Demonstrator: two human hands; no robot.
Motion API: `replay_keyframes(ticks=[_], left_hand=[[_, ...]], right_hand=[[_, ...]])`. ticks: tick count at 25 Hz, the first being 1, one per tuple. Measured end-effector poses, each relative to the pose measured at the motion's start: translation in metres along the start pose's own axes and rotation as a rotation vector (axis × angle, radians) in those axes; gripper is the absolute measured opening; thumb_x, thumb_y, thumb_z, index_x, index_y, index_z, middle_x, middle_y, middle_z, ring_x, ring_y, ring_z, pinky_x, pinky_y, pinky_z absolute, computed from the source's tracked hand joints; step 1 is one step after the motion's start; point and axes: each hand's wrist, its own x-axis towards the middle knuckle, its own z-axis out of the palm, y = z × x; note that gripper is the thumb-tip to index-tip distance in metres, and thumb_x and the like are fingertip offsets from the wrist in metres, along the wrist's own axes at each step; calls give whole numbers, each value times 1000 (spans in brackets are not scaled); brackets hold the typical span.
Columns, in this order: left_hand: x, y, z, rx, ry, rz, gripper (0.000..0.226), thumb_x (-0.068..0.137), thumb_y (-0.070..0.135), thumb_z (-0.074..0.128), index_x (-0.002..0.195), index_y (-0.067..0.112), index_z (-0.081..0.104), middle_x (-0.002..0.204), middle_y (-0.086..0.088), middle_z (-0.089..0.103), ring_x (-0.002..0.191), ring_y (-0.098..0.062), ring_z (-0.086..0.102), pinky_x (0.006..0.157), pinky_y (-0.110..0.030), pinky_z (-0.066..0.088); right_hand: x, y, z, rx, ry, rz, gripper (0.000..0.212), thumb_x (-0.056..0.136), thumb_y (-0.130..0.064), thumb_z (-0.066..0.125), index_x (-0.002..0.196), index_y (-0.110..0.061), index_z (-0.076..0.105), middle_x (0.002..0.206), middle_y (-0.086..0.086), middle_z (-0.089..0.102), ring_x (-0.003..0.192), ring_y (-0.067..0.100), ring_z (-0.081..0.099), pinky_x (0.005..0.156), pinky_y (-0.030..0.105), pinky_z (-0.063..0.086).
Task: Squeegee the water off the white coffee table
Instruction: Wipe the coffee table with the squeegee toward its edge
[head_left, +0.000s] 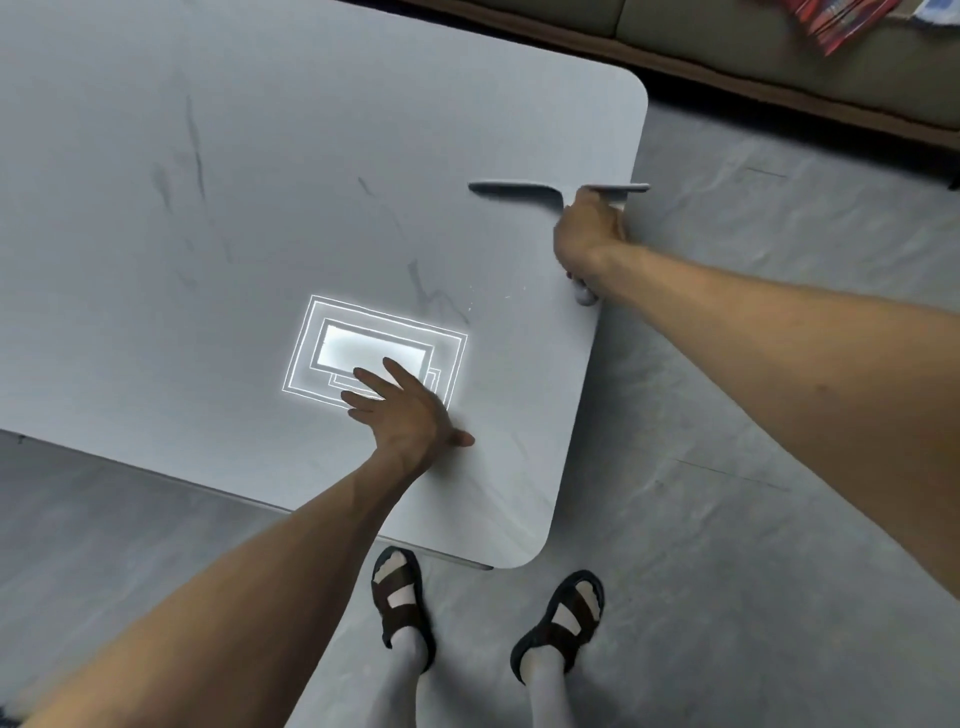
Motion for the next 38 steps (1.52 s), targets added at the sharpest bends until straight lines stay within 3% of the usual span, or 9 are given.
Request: replay_keyframes(ticks=[3, 10, 16, 19, 24, 27, 30, 33, 38], left_hand=[[-4, -2, -2, -6, 15, 40, 158, 44, 74, 78, 149, -4, -10, 152, -41, -3, 136, -66, 7, 112, -62, 21], [-12, -5, -8, 20, 20, 74, 153, 49, 78, 73, 150, -3, -10, 153, -40, -3, 137, -64, 8, 114, -59, 19], [-24, -14, -14, -15, 44, 138, 145, 55, 71, 76, 151, -1, -7, 153, -38, -5, 137, -63, 7, 113, -58, 20], [-28, -23, -22, -37, 51, 180, 116, 74, 48, 74, 152, 2, 1, 154, -36, -1, 138, -62, 10, 113, -57, 27], [-32, -38, -37, -36, -24, 247, 91, 83, 36, 61, 151, 6, 8, 156, -32, 1, 140, -58, 11, 111, -54, 31], [-33, -35, -48, -37, -107, 236, 97, 84, 40, 64, 153, 6, 4, 157, -32, -3, 141, -58, 7, 114, -54, 26], [-38, -38, -55, -36, -144, 253, 96, 83, 38, 66, 152, 7, 7, 157, -31, -2, 141, -57, 7, 115, -53, 26], [-38, -51, -61, -87, -119, 297, 63, 87, 28, 59, 141, 8, 34, 151, -27, 21, 135, -54, 29, 108, -49, 37], [-46, -98, -60, -432, 58, 267, 32, 97, 22, 43, 122, 12, 60, 120, -12, 66, 110, -33, 61, 89, -35, 45]], right_hand=[[-31, 13, 22, -99, -13, -107, 48, 92, -9, 31, 139, -18, 35, 118, 19, 57, 95, 37, 54, 64, 35, 41], [-91, 121, -1, -435, -45, -350, 53, 97, -17, 41, 143, -40, 33, 76, 9, 60, 57, 27, 45, 56, 31, 36], [-126, 179, -62, -524, -19, -237, 40, 98, -30, 39, 134, -44, 48, 108, 11, 70, 88, 38, 64, 71, 38, 50], [-109, 157, -73, -362, 40, -228, 38, 98, -28, 39, 133, -37, 52, 117, 13, 67, 99, 40, 62, 82, 43, 51], [-60, 75, -30, 37, 42, -67, 32, 95, -27, 29, 111, -27, 57, 96, 10, 61, 83, 32, 57, 72, 32, 43], [-81, 79, 1, -90, 4, -101, 35, 95, -20, 33, 126, -26, 50, 117, 18, 62, 98, 39, 60, 76, 34, 43], [-137, 118, 8, -243, -13, -240, 42, 94, -13, 40, 133, -31, 43, 95, 17, 66, 76, 38, 58, 64, 33, 41], [-182, 150, -7, -521, -83, -299, 40, 94, -18, 42, 129, -37, 49, 76, 9, 63, 62, 32, 53, 55, 31, 40], [-170, 121, -40, -614, -57, -295, 41, 92, -27, 37, 125, -44, 52, 108, 7, 70, 90, 35, 64, 70, 36, 46]])
